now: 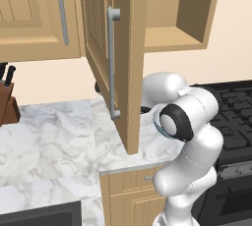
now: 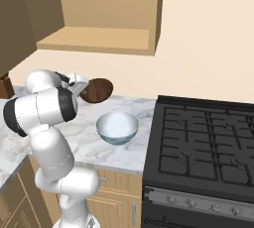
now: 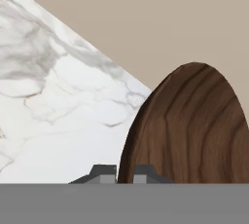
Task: Pick up the bowls on the counter and stack them on top of one another in the open cabinet. Place the smaller bowl on top of the larger bowl.
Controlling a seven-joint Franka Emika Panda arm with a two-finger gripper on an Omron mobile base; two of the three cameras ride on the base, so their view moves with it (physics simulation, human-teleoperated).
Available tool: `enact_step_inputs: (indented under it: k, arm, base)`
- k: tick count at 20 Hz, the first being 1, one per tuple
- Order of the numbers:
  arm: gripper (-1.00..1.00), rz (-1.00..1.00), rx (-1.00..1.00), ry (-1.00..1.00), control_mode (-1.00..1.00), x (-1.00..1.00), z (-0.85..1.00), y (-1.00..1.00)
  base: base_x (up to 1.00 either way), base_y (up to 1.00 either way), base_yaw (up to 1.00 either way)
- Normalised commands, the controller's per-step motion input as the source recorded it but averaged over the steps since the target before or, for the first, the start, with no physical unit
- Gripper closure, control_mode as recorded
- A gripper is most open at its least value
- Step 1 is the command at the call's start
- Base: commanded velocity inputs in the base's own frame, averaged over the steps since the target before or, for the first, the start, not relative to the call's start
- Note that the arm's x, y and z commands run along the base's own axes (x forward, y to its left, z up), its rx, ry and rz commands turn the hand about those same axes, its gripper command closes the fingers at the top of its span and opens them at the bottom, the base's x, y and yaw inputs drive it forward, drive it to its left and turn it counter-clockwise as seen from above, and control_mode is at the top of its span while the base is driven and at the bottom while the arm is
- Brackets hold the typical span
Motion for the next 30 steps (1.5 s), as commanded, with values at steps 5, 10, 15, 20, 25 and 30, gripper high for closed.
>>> enact_step_inputs:
  k: [5,10,15,20,25,30]
  arm:
    - [1.0,0.0,-0.06,0.01,-1.0,-0.1,0.2,-0.1]
    - [1.0,0.0,-0.04,0.0,-1.0,-0.18,0.18,-0.09]
    - [1.0,0.0,-0.03,0.0,-1.0,-0.22,0.15,-0.11]
    - [1.0,0.0,-0.03,0.0,-1.0,-0.3,0.14,-0.15]
    - [1.0,0.0,0.0,0.02,-1.0,-0.28,0.22,-0.19]
    - [1.0,0.0,0.01,0.04,-1.0,-0.26,0.25,-0.22]
  base:
    - [0.0,0.0,0.0]
    - [0.0,0.0,0.0]
    - [0.0,0.0,0.0]
    - [0.0,0.0,0.0]
    - [0.0,0.0,0.0]
    - [0.0,0.0,0.0]
